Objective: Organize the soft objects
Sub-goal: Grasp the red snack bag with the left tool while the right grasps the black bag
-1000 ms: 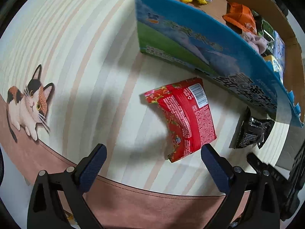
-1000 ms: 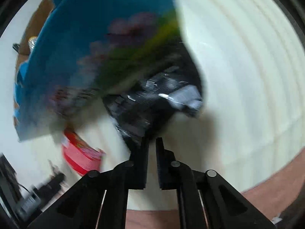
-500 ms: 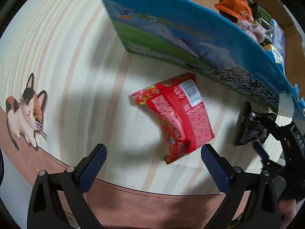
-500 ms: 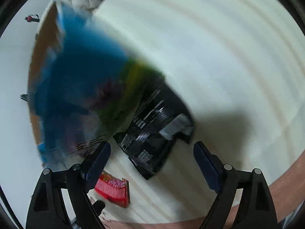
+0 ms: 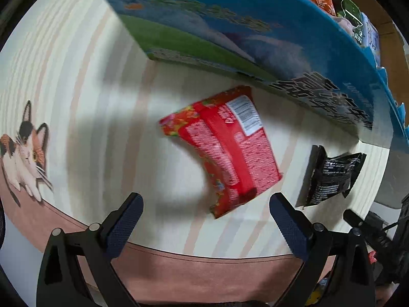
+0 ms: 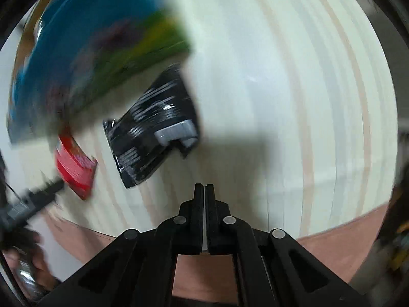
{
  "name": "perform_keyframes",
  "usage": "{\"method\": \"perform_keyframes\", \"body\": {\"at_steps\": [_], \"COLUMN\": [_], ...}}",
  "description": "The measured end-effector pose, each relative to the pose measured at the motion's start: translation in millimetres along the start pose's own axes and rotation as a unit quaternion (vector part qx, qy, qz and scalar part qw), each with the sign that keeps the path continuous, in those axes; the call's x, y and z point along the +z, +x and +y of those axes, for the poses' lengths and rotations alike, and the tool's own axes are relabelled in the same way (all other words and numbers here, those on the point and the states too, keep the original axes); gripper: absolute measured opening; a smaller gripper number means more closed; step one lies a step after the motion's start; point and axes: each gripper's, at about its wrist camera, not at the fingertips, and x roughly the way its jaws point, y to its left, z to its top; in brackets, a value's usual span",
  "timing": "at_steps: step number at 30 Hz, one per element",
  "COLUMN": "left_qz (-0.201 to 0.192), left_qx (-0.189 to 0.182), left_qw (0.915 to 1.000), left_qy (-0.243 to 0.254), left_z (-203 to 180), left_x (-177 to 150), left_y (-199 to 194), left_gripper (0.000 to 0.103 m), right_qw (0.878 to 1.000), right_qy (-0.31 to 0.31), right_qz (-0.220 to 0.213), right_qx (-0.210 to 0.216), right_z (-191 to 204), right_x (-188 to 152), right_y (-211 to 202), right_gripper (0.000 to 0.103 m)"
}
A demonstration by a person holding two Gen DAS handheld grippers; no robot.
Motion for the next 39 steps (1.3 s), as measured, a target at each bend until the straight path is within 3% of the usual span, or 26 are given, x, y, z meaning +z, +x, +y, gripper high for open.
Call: {"method": "perform_keyframes", "body": {"at_steps": [2,3,4,7,14,17,21,26,28,32,35,37,39], "left_qz": [0.001,0.001,-0.001,0.001,0.005,0.004,0.002,0.000,0.002,0.011,-0.010,-0.022,-0.027], "left_qx": [-0.009,-0.010,-0.008,-0.001,0.011,0.010,0.015,0.016,0.013,0.006,0.034,0.055,0.069], "left_qw": [0.9999,0.9999,0.9998,0.9998,0.9996,0.9996,0.9998,0.9999,0.9999,0.9999,0.9991,0.9981,0.9972], "left_qy": [-0.006,-0.011,-0.015,-0.019,-0.025,-0.027,-0.013,0.002,0.002,-0.011,-0.021,-0.019,-0.003], "left_z": [-5.4,-9.2,-11.7,-17.1,-10.4,-1.3,-1.7,-14.0,-16.2,-30.0,-38.1,-42.0,-45.9], "left_x": [3.2,6.0,9.4,17.0,29.8,21.4,15.5,20.5,14.5,22.1,27.3,28.6,27.5], "left_y": [2.2,3.5,4.7,9.2,14.8,16.1,13.4,8.9,9.2,18.9,23.7,25.9,28.7], "left_gripper": [0.101,0.101,0.101,0.101,0.101,0.101,0.101,0.101,0.101,0.101,0.101,0.095,0.077], "right_qw": [0.997,0.993,0.989,0.978,0.988,0.994,0.996,0.979,0.981,0.994,0.997,0.997,0.994], "right_qy": [0.056,0.080,0.103,0.156,0.133,0.074,-0.014,-0.118,-0.108,-0.033,0.015,0.029,-0.001], "right_qz": [-0.034,-0.049,-0.060,-0.071,-0.078,-0.074,-0.031,0.029,0.017,-0.008,-0.016,-0.014,-0.026], "right_qx": [0.046,0.069,0.087,0.120,0.013,-0.032,-0.079,-0.162,-0.157,-0.102,-0.073,-0.074,-0.108], "right_z": [-5.1,-9.4,-10.4,0.3,55.9,75.7,95.2,96.7,94.4,82.1,79.1,75.3,89.4], "right_x": [4.3,4.3,10.3,19.2,34.3,31.8,21.0,8.4,5.6,6.7,6.5,7.1,1.8], "right_y": [-9.5,-11.6,-13.4,-4.6,30.2,33.3,44.5,45.9,38.3,30.4,41.0,45.2,46.3], "right_gripper": [0.043,0.072,0.087,0.087,0.088,0.082,0.077,0.076,0.076,0.076,0.076,0.077,0.069]}}
